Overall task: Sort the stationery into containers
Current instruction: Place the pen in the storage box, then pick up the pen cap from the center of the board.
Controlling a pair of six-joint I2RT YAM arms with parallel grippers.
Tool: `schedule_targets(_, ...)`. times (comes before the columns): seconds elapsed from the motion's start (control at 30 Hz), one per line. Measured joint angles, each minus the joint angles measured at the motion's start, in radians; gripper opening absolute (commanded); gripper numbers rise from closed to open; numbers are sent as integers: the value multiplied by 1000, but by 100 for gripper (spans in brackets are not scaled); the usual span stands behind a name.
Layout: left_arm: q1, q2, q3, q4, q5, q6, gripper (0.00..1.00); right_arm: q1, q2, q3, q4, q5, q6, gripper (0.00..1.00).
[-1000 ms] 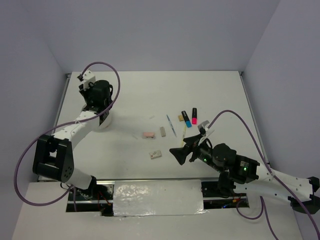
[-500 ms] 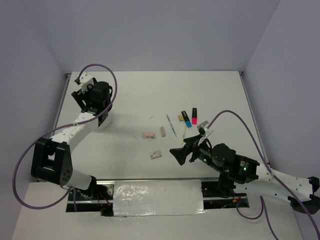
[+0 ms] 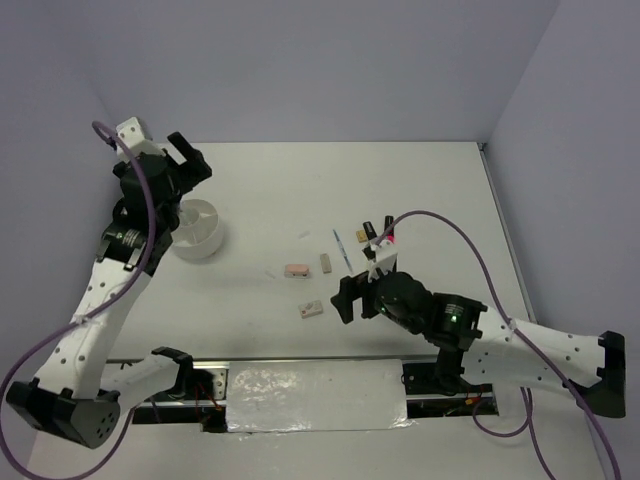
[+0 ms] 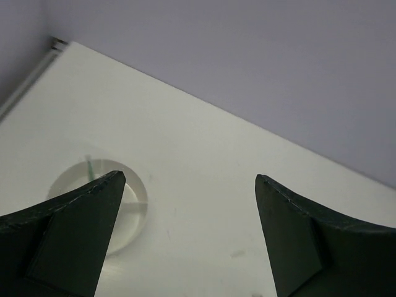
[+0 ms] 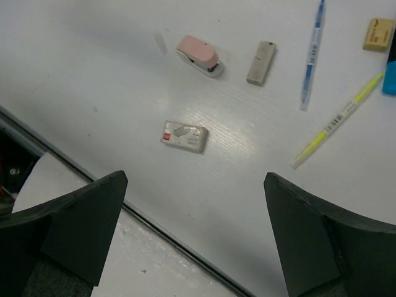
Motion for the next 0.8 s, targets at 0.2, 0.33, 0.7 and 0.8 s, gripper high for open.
schedule_targets(0.2, 0, -133, -85, -183, 338, 60, 99, -94, 155, 84, -72, -23, 38, 100)
schedule_targets(0.33, -4, -227, -275, -259, 399, 107, 99, -193, 230, 123, -104, -83, 25, 99)
schedule_targets(0.7, -53, -271, -370, -347, 422, 104, 99, -274, 343, 234, -150, -137, -35, 96)
schedule_targets(0.8, -58, -256, -370, -348, 422, 92, 99, -274, 340, 232, -153, -145, -35, 95)
